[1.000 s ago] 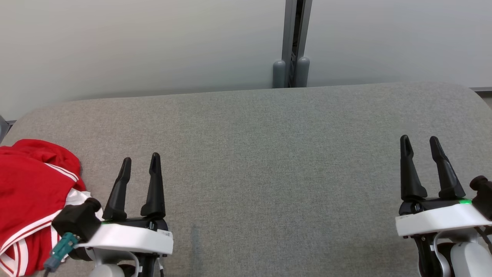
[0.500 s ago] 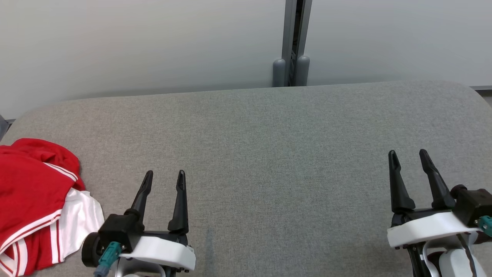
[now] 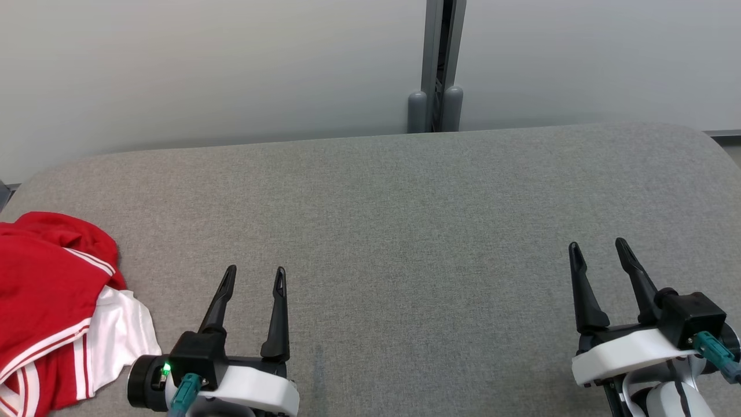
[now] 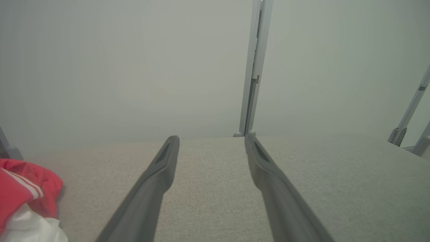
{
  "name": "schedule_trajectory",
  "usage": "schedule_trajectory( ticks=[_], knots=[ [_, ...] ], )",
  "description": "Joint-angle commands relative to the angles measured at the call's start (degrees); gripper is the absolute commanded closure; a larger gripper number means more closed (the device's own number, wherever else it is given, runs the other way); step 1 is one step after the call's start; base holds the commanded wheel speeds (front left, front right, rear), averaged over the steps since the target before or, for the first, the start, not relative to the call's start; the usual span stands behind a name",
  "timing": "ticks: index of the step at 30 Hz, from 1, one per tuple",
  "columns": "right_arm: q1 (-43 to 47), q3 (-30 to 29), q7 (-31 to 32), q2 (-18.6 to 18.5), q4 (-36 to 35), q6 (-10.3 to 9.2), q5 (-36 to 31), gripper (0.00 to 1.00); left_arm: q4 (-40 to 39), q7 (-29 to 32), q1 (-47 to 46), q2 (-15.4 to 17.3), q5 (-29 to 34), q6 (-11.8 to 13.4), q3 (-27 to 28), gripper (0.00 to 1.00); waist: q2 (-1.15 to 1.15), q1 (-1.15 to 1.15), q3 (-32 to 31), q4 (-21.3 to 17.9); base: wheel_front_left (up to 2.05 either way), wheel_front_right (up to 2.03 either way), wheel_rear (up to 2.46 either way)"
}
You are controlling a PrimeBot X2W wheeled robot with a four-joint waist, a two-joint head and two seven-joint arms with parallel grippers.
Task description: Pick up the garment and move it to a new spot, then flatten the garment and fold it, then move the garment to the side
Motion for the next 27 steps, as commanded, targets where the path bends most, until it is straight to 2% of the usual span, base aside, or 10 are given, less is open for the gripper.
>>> schedule_trajectory(
  ticks=[1, 16, 19, 23, 27],
  knots=[
    [-0.49, -0.04, -0.57, -0.53, 0.01, 0.10, -1.33, 0.00, -0.33, -0.56, 0.41, 0.24, 1.33, 0.32, -0.10, 0.00, 0.00, 0.00, 0.01, -0.03, 0.00, 0.00, 0.00],
    [-0.74, 0.37, -2.02, -0.62, 1.70, 0.12, -4.49, 0.00, -0.33, -2.33, 1.91, -0.01, 3.69, 0.06, -0.03, 0.00, 0.00, 0.00, -0.40, -0.39, 0.00, 0.00, 0.00],
    [-0.70, 0.32, -2.21, -0.63, 2.10, 0.11, -3.41, 0.00, -0.42, -2.59, 2.01, 0.00, 3.47, 0.25, -0.15, 0.00, 0.00, 0.00, -0.54, -0.43, 0.00, 0.00, 0.00],
    [-0.75, -0.07, -2.47, -0.64, 2.63, 0.11, 1.62, 0.00, -0.01, -2.91, 2.50, 0.00, 1.90, 0.27, 0.10, 0.00, 0.00, 0.00, -0.71, -0.47, 0.00, 0.00, 0.00],
    [-0.73, -0.01, -2.43, -0.62, 2.95, 0.11, 1.91, 0.00, 0.58, -2.81, 2.58, 0.00, 0.05, -0.04, 0.44, 0.00, 0.00, 0.00, -0.91, -0.50, 0.00, 0.00, 0.00]
  ],
)
